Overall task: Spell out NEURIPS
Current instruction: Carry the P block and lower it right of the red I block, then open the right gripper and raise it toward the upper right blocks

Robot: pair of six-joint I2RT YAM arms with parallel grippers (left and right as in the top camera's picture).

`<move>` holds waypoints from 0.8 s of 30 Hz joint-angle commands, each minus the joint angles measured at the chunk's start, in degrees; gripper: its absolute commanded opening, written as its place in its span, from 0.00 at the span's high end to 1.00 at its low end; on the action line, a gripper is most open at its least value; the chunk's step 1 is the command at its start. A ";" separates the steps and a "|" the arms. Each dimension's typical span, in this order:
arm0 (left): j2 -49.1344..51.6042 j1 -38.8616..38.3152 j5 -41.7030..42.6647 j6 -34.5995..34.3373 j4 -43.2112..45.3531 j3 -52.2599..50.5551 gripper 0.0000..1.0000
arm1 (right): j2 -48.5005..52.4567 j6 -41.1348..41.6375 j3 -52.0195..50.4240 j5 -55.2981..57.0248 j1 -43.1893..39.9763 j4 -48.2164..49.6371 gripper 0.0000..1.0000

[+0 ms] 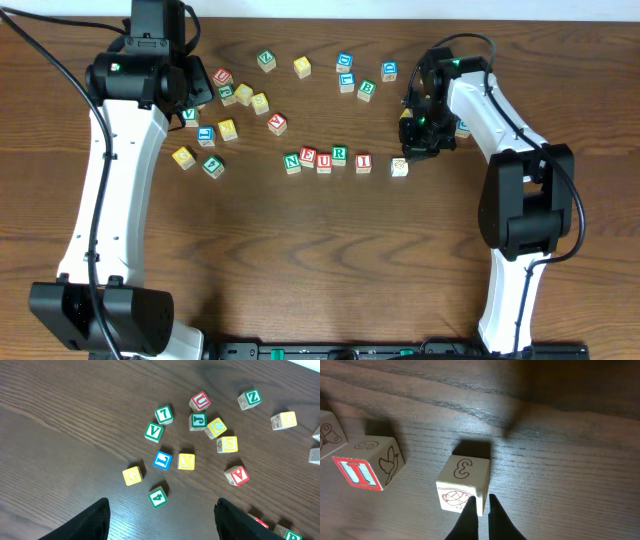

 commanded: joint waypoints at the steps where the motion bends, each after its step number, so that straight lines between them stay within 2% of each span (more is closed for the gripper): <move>1: -0.52 0.20 -0.70 0.55 -0.09 -0.57 0.34 | -0.24 0.66 -0.68 0.24 0.70 0.22 0.96; 24: -0.52 0.20 -0.72 0.57 -0.09 -0.57 0.34 | -0.24 0.66 -5.51 0.72 0.37 4.07 0.96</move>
